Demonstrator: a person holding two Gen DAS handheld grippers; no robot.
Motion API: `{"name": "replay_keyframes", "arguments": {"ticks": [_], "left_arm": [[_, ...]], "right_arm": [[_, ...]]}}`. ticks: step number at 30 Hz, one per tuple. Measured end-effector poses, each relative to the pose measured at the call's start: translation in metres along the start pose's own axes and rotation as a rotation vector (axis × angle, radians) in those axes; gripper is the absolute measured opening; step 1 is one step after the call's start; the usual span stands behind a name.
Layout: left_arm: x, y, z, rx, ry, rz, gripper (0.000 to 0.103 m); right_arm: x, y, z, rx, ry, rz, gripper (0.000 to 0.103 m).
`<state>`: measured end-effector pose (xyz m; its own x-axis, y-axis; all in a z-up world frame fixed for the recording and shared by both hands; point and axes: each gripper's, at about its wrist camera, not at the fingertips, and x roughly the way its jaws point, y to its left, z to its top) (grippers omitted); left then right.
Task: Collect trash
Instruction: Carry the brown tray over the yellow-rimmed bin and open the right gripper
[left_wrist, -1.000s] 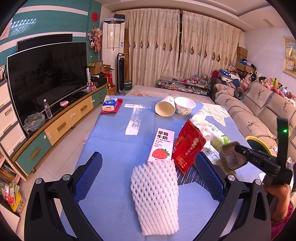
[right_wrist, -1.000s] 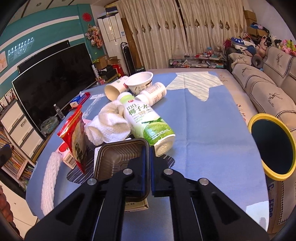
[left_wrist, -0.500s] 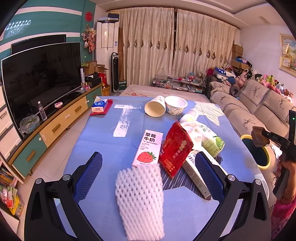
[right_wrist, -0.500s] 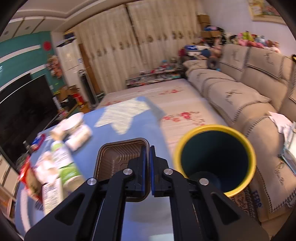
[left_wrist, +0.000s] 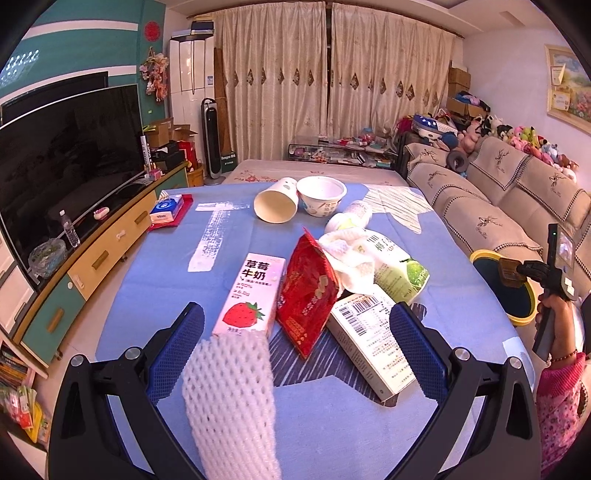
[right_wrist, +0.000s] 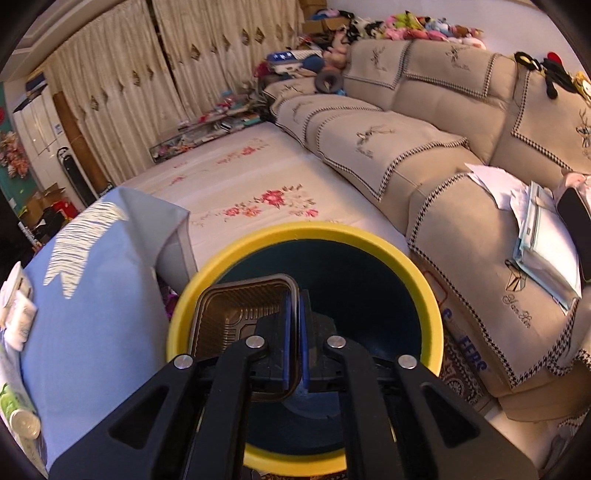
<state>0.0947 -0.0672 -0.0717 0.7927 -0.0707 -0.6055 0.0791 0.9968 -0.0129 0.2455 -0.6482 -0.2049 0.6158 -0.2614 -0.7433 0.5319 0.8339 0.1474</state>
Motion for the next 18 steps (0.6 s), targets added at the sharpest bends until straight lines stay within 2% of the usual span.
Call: {"name": "replay_keyframes", "arguments": {"ticks": [6, 14, 15, 18], "left_arm": [[0.009, -0.011, 0.000, 0.018, 0.017, -0.022, 0.099], [0.029, -0.021, -0.001, 0.021, 0.066, -0.067, 0.099], [0.032, -0.022, -0.001, 0.021, 0.074, -0.069, 0.099], [0.043, -0.026, -0.001, 0.034, 0.091, -0.062, 0.099]], "right_arm": [[0.016, -0.007, -0.005, 0.019, 0.018, -0.018, 0.005], [0.009, -0.005, -0.009, 0.004, 0.005, -0.028, 0.009], [0.009, -0.003, -0.008, 0.001, 0.010, -0.031, 0.010], [0.015, -0.004, -0.007, -0.007, 0.041, -0.033, 0.022]]}}
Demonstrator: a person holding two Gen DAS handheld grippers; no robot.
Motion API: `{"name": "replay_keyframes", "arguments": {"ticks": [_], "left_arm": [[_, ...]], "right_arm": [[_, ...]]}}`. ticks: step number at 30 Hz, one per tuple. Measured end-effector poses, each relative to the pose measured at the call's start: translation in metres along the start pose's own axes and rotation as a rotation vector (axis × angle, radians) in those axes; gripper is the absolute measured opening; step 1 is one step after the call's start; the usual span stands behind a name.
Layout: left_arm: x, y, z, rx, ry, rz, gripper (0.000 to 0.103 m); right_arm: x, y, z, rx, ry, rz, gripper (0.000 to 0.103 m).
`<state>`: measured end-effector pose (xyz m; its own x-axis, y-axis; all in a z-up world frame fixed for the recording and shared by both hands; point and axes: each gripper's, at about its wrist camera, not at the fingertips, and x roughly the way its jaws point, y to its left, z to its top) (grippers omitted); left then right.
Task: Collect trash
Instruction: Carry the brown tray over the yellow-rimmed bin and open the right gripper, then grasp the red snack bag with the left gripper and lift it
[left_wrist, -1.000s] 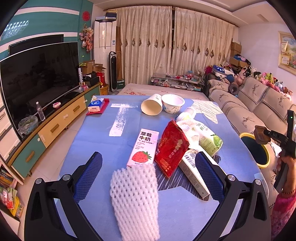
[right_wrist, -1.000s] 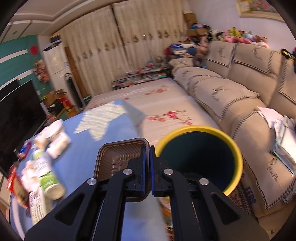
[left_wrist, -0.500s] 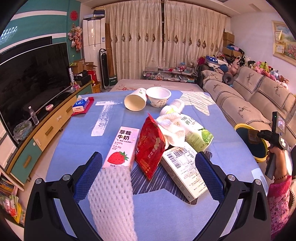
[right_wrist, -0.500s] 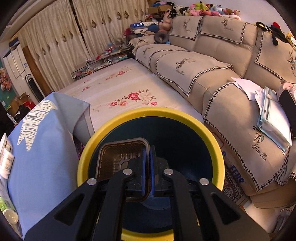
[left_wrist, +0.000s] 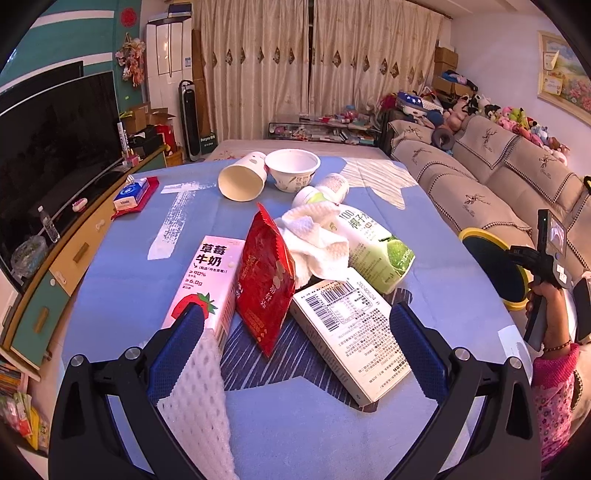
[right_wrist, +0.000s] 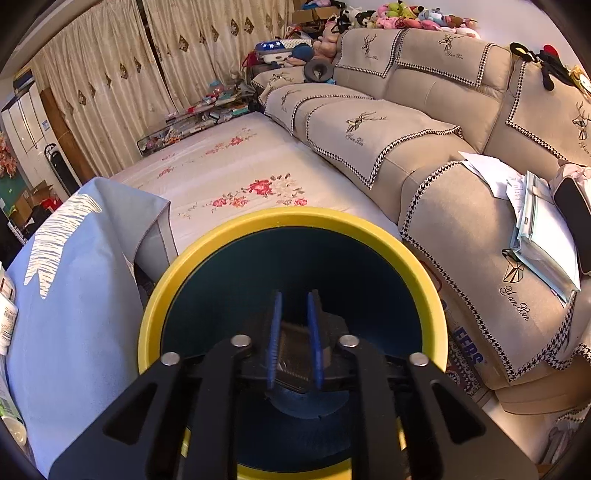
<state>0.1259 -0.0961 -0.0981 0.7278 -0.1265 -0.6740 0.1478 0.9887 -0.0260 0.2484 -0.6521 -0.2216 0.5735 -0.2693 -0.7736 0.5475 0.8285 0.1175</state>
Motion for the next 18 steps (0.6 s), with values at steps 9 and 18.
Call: {"name": "replay_keyframes", "arguments": {"ticks": [9, 18], "left_arm": [[0.022, 0.001, 0.009, 0.009, 0.003, 0.010, 0.097], [0.038, 0.005, 0.017, -0.004, 0.021, -0.003, 0.061]], "right_arm": [[-0.006, 0.002, -0.004, -0.013, -0.006, 0.017, 0.028], [-0.027, 0.002, -0.008, -0.010, -0.037, 0.054, 0.028]]}}
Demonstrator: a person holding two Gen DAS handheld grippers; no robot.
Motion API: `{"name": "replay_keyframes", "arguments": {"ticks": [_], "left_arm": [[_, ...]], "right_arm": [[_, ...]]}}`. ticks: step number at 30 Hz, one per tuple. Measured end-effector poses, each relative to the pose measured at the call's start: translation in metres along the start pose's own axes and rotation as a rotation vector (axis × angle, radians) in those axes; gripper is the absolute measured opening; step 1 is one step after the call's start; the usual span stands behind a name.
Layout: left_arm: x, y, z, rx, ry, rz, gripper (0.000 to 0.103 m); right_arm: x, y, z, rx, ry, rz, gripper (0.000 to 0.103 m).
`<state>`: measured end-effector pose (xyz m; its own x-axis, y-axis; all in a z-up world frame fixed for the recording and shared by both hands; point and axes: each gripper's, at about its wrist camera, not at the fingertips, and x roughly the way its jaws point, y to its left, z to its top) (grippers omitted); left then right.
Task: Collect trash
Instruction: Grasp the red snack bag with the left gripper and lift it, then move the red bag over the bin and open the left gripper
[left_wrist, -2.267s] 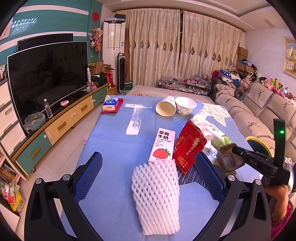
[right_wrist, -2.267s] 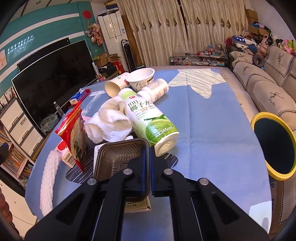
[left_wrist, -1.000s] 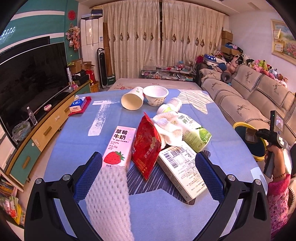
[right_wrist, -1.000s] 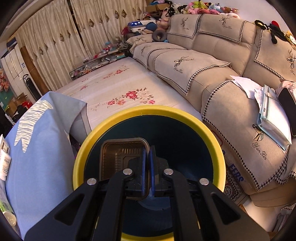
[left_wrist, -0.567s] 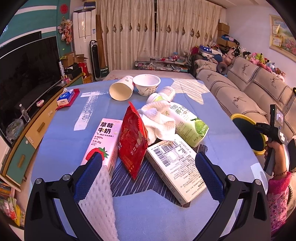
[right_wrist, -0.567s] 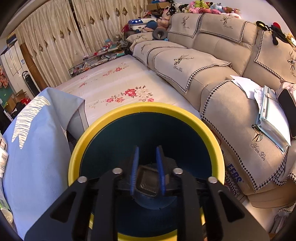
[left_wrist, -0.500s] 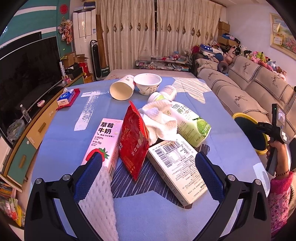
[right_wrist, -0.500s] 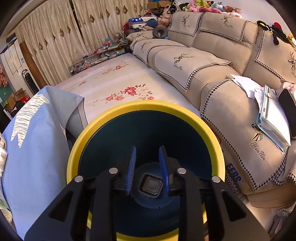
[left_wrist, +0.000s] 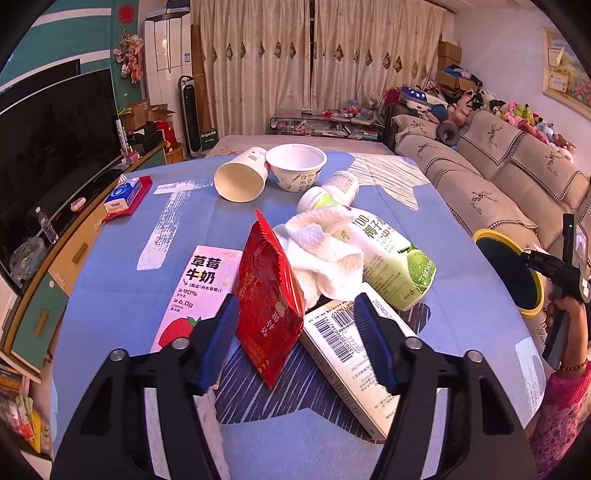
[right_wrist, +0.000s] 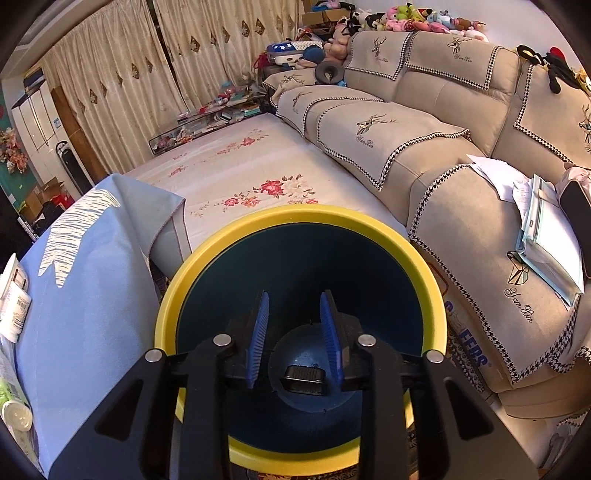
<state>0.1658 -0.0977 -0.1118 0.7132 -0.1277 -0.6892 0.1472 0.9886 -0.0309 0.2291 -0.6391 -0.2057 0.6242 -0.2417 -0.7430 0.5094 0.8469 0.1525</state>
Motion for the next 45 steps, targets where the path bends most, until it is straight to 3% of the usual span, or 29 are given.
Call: {"name": "replay_keyframes", "arguments": {"ticks": [5, 15, 23, 30, 35, 45], "left_arm": [[0.001, 0.001, 0.002, 0.009, -0.007, 0.007, 0.048], [-0.008, 0.007, 0.004, -0.006, -0.036, 0.038, 0.007], [-0.057, -0.013, 0.012, 0.051, -0.143, 0.008, 0.006], [-0.090, -0.055, 0.029, 0.128, -0.204, -0.108, 0.006], [-0.082, -0.110, 0.043, 0.206, -0.191, -0.234, 0.006], [-0.042, -0.258, 0.062, 0.357, -0.133, -0.472, 0.006]], "right_arm": [[-0.030, -0.003, -0.010, 0.003, -0.050, 0.040, 0.032], [-0.075, -0.014, -0.027, 0.032, -0.103, 0.099, 0.035], [-0.092, -0.020, -0.032, 0.047, -0.122, 0.129, 0.035], [-0.105, -0.032, -0.035, 0.060, -0.154, 0.099, 0.035], [-0.112, -0.046, -0.038, 0.069, -0.170, 0.063, 0.035], [-0.117, -0.082, -0.041, 0.109, -0.180, 0.032, 0.035]]}}
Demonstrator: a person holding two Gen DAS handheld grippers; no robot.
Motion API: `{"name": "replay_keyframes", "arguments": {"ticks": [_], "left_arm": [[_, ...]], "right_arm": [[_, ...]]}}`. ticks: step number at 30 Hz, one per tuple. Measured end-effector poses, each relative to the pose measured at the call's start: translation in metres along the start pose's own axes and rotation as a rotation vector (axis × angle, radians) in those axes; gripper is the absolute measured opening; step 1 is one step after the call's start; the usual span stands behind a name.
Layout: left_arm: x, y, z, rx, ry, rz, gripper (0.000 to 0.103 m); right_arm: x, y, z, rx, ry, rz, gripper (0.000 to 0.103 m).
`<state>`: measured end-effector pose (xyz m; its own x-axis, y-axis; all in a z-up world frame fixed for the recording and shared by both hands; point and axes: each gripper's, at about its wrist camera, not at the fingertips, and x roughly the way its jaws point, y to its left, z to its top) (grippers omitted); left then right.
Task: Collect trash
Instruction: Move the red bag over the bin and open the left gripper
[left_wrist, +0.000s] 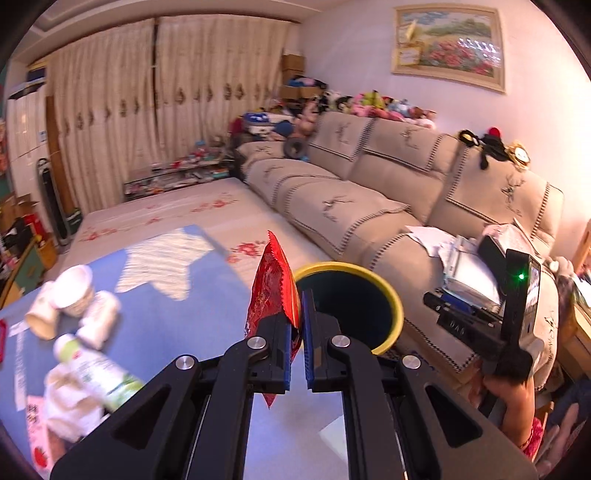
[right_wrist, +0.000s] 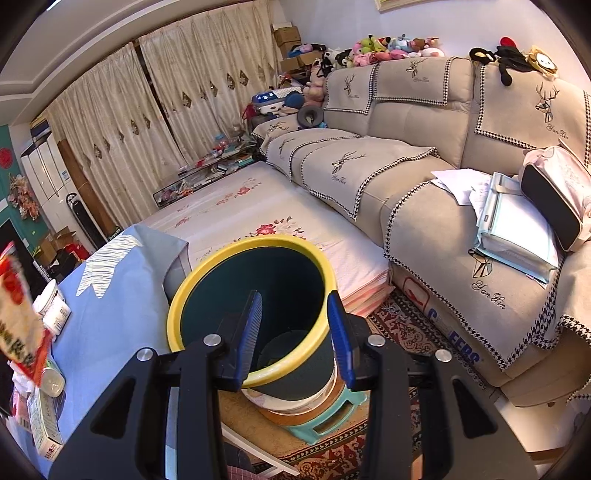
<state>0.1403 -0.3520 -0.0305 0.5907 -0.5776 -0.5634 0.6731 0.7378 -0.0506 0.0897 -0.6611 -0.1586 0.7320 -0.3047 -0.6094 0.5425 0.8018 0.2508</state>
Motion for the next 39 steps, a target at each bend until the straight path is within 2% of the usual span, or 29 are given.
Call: {"name": "replay_keyframes", "arguments": {"ticks": [3, 8, 16, 24, 26, 28, 30, 32, 37, 39], "left_arm": [[0.037, -0.025, 0.014, 0.016, 0.027, -0.057, 0.006], [0.104, -0.054, 0.033, 0.031, 0.084, -0.110, 0.006], [0.203, -0.074, 0.041, 0.027, 0.177, -0.096, 0.006], [0.263, -0.069, 0.026, 0.003, 0.269, -0.084, 0.007], [0.271, -0.068, 0.020, 0.004, 0.287, -0.078, 0.014], [0.276, -0.069, 0.016, 0.000, 0.306, -0.074, 0.037], [0.278, -0.071, 0.014, -0.006, 0.316, -0.068, 0.049], [0.278, -0.072, 0.014, -0.016, 0.326, -0.071, 0.055], [0.245, -0.065, 0.019, -0.042, 0.305, -0.077, 0.078], [0.224, -0.059, 0.023, -0.040, 0.279, -0.061, 0.096]], "right_arm": [[-0.002, -0.007, 0.001, 0.003, -0.006, 0.000, 0.035], [-0.003, -0.017, 0.002, 0.007, -0.005, 0.000, 0.035], [0.007, -0.034, 0.002, 0.025, 0.024, -0.019, 0.038], [0.006, -0.048, 0.000, 0.053, 0.020, -0.049, 0.038], [0.005, -0.052, -0.001, 0.060, 0.017, -0.059, 0.038], [0.004, -0.057, -0.001, 0.071, 0.015, -0.066, 0.039], [0.004, -0.062, 0.000, 0.079, 0.014, -0.072, 0.039], [0.002, -0.064, -0.001, 0.085, 0.012, -0.076, 0.039], [-0.002, -0.063, -0.001, 0.091, 0.005, -0.077, 0.042], [-0.003, -0.061, -0.001, 0.088, 0.007, -0.072, 0.043]]}}
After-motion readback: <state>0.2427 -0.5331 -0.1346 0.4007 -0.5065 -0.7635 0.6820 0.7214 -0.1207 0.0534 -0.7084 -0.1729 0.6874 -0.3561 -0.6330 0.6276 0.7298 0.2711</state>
